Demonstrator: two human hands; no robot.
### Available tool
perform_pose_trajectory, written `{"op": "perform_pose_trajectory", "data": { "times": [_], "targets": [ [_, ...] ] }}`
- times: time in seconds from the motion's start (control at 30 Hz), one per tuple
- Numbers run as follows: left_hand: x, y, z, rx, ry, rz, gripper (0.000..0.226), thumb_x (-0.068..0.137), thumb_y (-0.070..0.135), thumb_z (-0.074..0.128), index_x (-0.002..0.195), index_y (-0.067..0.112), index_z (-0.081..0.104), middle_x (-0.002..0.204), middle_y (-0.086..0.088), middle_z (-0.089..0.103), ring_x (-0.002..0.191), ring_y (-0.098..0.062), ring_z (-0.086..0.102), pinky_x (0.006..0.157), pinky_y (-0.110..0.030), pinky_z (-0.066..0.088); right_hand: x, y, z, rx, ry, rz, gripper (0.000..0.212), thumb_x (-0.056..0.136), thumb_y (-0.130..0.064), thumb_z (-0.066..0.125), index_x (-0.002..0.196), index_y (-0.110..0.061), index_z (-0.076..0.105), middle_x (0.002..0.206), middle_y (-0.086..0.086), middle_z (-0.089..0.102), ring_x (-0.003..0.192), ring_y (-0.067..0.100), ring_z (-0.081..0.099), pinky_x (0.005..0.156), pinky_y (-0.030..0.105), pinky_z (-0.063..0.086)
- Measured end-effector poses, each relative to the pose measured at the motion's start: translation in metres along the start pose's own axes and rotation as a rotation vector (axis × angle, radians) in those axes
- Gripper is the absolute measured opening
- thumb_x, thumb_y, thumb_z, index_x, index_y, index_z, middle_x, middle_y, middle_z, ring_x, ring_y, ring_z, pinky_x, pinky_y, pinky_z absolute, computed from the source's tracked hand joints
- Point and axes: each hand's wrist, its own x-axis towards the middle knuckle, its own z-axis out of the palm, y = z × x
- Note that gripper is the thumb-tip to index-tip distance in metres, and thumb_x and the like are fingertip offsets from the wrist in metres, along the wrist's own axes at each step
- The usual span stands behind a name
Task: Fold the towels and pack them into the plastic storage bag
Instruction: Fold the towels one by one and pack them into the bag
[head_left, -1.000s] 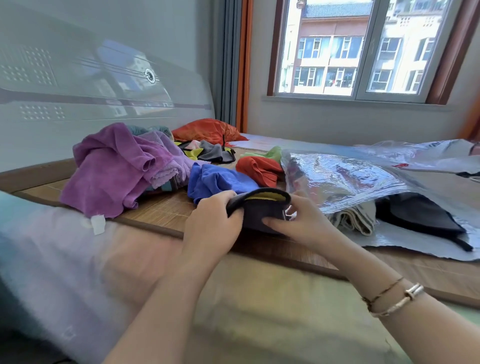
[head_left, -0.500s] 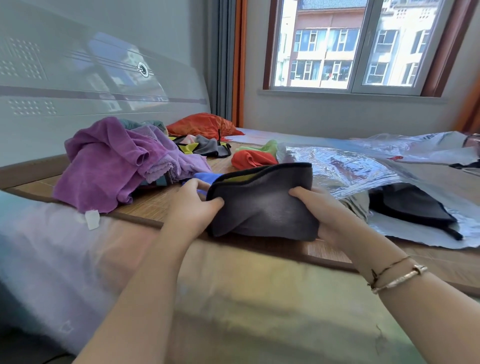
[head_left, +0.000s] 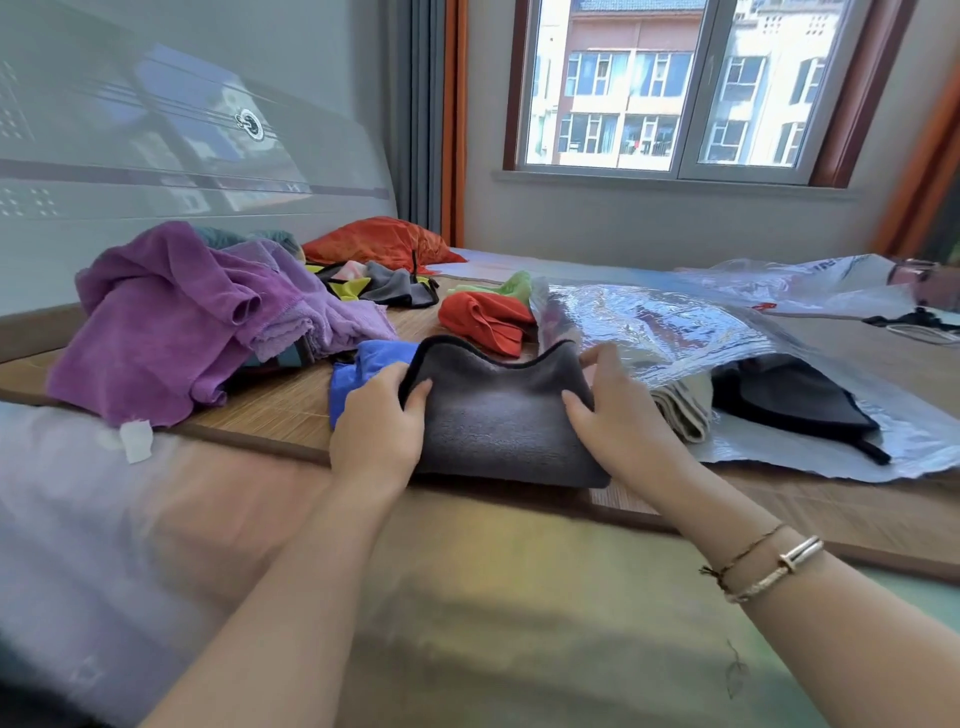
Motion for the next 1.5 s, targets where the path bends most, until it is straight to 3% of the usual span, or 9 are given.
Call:
{"op": "perform_pose_trajectory", "data": {
  "times": [0.17, 0.33, 0.6, 0.8, 1.07, 1.17, 1.33, 1.43, 1.5],
  "targets": [
    [-0.007, 0.006, -0.001, 0.288, -0.022, -0.069, 0.034, 0.093, 0.044, 0.052, 0.117, 0.020, 0.049, 0.110, -0.010, 0.062, 0.104, -0.033, 0.059, 0.070, -0.034, 0.035, -0.010, -0.006, -0.003, -0.547, 0.085, -0.150, 0.052, 0.093, -0.042, 0.054, 0.127, -0.014, 0.027, 0.104, 0.007, 0.059, 0.085, 0.030, 0.064, 0.061, 0.032, 0.041],
    [-0.009, 0.012, -0.011, 0.209, 0.075, -0.010, 0.045, 0.084, 0.031, 0.069, 0.113, 0.011, 0.042, 0.113, -0.011, 0.054, 0.102, -0.036, 0.057, 0.075, -0.042, 0.043, -0.016, -0.019, -0.020, -0.351, -0.170, -0.379, 0.043, 0.078, -0.056, 0.066, 0.102, -0.025, 0.046, 0.111, -0.002, 0.046, 0.102, 0.019, 0.049, 0.079, 0.033, 0.042],
    [-0.012, 0.013, -0.015, -0.072, -0.119, -0.005, 0.025, 0.090, 0.024, 0.059, 0.113, 0.016, 0.053, 0.114, -0.003, 0.057, 0.109, -0.020, 0.053, 0.081, -0.023, 0.034, -0.029, -0.011, 0.017, -0.597, -0.329, -0.569, 0.035, 0.085, -0.041, 0.053, 0.111, -0.018, 0.051, 0.110, 0.000, 0.058, 0.108, 0.024, 0.053, 0.090, 0.037, 0.042],
    [-0.016, 0.013, -0.010, -0.061, -0.268, 0.063, 0.028, 0.092, 0.026, 0.055, 0.120, 0.027, 0.059, 0.123, 0.003, 0.063, 0.121, -0.019, 0.052, 0.109, -0.043, 0.032, -0.028, -0.011, 0.023, -0.605, -0.329, -0.568, 0.016, 0.088, -0.019, 0.046, 0.103, -0.016, 0.048, 0.106, 0.001, 0.061, 0.100, 0.026, 0.060, 0.068, 0.034, 0.039],
    [-0.007, 0.010, -0.007, -0.139, -0.259, 0.015, 0.029, 0.094, 0.029, 0.053, 0.122, 0.026, 0.062, 0.125, 0.005, 0.063, 0.120, -0.015, 0.053, 0.106, -0.032, 0.036, -0.021, -0.032, 0.003, -0.716, 0.090, -0.581, 0.029, 0.043, -0.013, 0.076, 0.062, -0.021, 0.054, 0.054, -0.003, 0.060, 0.049, 0.022, 0.061, 0.049, 0.025, 0.033],
    [-0.007, 0.013, -0.004, -0.241, -0.299, -0.015, 0.033, 0.093, 0.031, 0.057, 0.125, 0.022, 0.061, 0.124, 0.002, 0.063, 0.116, -0.012, 0.055, 0.102, -0.025, 0.037, -0.025, -0.028, -0.015, -0.667, 0.228, -0.554, 0.018, 0.050, -0.016, 0.068, 0.064, -0.019, 0.056, 0.056, -0.002, 0.059, 0.055, 0.024, 0.061, 0.053, 0.025, 0.035],
    [-0.014, 0.016, -0.003, -0.075, -0.369, -0.039, 0.048, 0.085, 0.059, 0.047, 0.124, 0.033, 0.059, 0.129, 0.006, 0.060, 0.124, -0.019, 0.050, 0.111, -0.050, 0.029, -0.033, -0.023, -0.061, -0.613, 0.470, -0.449, 0.012, 0.055, -0.016, 0.050, 0.060, -0.019, 0.040, 0.050, 0.002, 0.054, 0.044, 0.028, 0.052, 0.052, 0.022, 0.020],
    [-0.019, 0.050, -0.016, -0.159, -0.278, -0.034, 0.064, 0.071, 0.080, 0.029, 0.101, 0.037, 0.065, 0.098, 0.000, 0.068, 0.109, -0.024, 0.058, 0.105, -0.052, 0.034, -0.042, -0.018, -0.088, -0.706, 0.408, -0.305, 0.020, 0.070, -0.020, 0.039, 0.072, -0.017, 0.058, 0.067, 0.007, 0.063, 0.060, 0.032, 0.058, 0.052, 0.027, 0.018],
    [-0.027, 0.079, -0.026, -0.258, -0.337, 0.000, 0.062, 0.083, 0.077, 0.033, 0.108, 0.029, 0.066, 0.097, -0.003, 0.066, 0.102, -0.019, 0.057, 0.103, -0.035, 0.037, -0.047, -0.009, -0.103, -0.768, 0.314, -0.214, 0.024, 0.080, -0.021, 0.038, 0.085, -0.019, 0.062, 0.080, 0.006, 0.065, 0.075, 0.032, 0.059, 0.058, 0.029, 0.027]
  ]
}}
